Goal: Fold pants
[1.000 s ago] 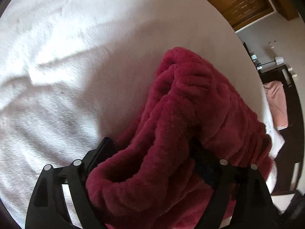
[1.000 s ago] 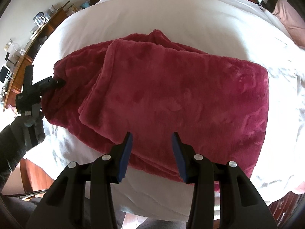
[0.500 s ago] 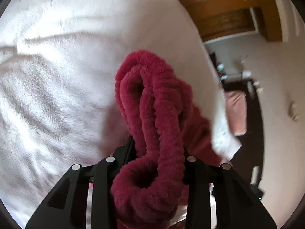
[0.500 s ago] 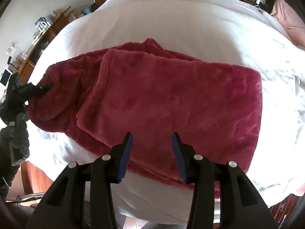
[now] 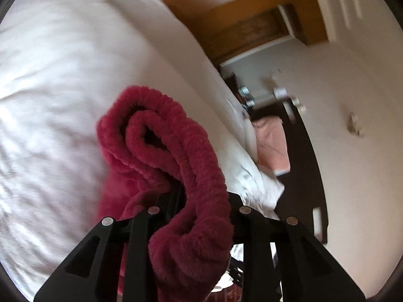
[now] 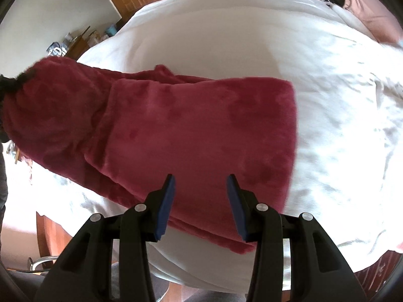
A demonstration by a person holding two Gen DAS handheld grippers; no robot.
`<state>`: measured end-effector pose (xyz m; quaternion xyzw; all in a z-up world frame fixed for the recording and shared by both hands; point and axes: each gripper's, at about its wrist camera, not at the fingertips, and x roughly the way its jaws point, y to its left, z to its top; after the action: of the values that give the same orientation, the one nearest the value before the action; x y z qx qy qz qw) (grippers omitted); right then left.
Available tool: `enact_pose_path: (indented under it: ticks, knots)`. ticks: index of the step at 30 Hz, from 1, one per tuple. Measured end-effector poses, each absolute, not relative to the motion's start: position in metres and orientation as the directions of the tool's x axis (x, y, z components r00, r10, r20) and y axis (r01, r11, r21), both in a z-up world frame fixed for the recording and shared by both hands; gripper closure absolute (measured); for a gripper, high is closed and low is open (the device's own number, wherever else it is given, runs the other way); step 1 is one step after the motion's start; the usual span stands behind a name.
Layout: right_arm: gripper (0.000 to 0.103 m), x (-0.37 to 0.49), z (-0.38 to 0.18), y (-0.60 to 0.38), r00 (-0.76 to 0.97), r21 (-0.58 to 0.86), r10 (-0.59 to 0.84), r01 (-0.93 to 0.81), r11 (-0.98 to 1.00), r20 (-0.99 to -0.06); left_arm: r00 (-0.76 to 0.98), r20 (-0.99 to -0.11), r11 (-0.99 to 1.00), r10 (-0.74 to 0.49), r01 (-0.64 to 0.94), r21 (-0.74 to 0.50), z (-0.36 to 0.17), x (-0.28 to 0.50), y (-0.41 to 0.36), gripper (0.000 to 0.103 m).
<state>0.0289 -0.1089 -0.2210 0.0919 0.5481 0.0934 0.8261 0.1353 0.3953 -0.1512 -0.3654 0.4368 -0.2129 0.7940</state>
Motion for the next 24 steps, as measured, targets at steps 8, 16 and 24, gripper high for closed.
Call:
enact_pose_path:
  ticks: [8, 16, 24]
  knots:
    - [0.059, 0.012, -0.227, -0.173, 0.402, 0.305, 0.274, 0.015, 0.952, -0.874, 0.402, -0.632, 0.745, -0.663, 0.270, -0.610, -0.122, 0.104, 0.247, 0.079]
    - [0.059, -0.002, -0.235, -0.231, 0.405, 0.321, 0.262, 0.085, 0.943, -0.876, 0.264, -0.717, 0.757, -0.645, 0.345, -0.554, -0.184, 0.106, 0.119, 0.079]
    - [0.059, 0.011, -0.225, -0.261, 0.426, 0.365, 0.302, 0.073, 0.928, -0.853, 0.178, -0.789, 0.775, -0.588, 0.402, -0.487, -0.235, 0.100, 0.051, 0.079]
